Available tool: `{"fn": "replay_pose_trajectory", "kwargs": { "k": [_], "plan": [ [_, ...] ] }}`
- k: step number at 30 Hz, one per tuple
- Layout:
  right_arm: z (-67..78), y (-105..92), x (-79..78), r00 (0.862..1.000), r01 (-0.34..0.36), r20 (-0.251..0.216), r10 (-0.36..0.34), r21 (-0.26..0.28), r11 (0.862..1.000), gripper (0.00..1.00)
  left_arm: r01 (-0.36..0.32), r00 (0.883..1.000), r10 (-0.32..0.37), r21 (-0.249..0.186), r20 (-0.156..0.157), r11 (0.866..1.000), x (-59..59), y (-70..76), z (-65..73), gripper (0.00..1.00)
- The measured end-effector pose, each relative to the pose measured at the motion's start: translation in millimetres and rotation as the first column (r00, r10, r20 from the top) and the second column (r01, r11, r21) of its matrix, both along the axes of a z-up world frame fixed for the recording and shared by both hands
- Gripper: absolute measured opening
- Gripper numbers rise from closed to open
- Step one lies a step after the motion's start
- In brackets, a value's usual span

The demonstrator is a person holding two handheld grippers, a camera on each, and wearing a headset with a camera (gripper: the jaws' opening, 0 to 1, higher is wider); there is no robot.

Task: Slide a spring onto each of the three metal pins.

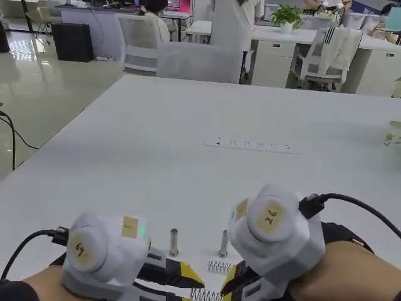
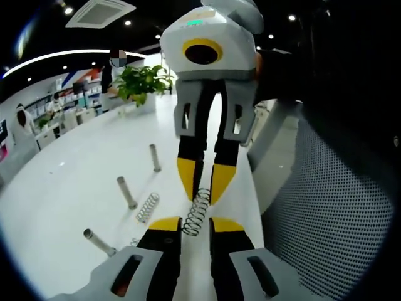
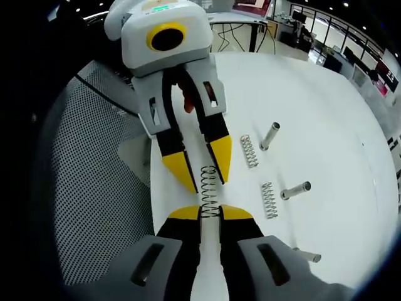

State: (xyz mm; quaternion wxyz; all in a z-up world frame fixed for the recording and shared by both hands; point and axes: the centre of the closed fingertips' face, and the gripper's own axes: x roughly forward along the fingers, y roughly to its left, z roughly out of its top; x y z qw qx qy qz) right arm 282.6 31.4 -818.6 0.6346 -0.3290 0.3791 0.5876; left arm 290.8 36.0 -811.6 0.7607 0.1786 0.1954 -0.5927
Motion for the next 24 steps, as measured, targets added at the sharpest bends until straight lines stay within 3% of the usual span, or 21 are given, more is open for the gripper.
{"fn": "replay_pose_trajectory", "kwargs": {
  "k": [12, 24],
  "plan": [
    [8.1, 0.7, -3.3, 1.000, -0.003, -0.003, 0.003, -0.004, 1.000, 0.07, 0.031, 0.999, -0.033, 0.047, 0.038, 0.998, -2.0, 0.8, -5.0, 0.04],
    [37.2, 18.8, -3.8, 0.999, -0.007, 0.034, 0.004, 0.083, 0.997, 0.07, 0.038, 0.998, -0.040, 0.043, 0.044, 0.998, -3.2, 0.0, -3.1, 0.03]
  ]
}}
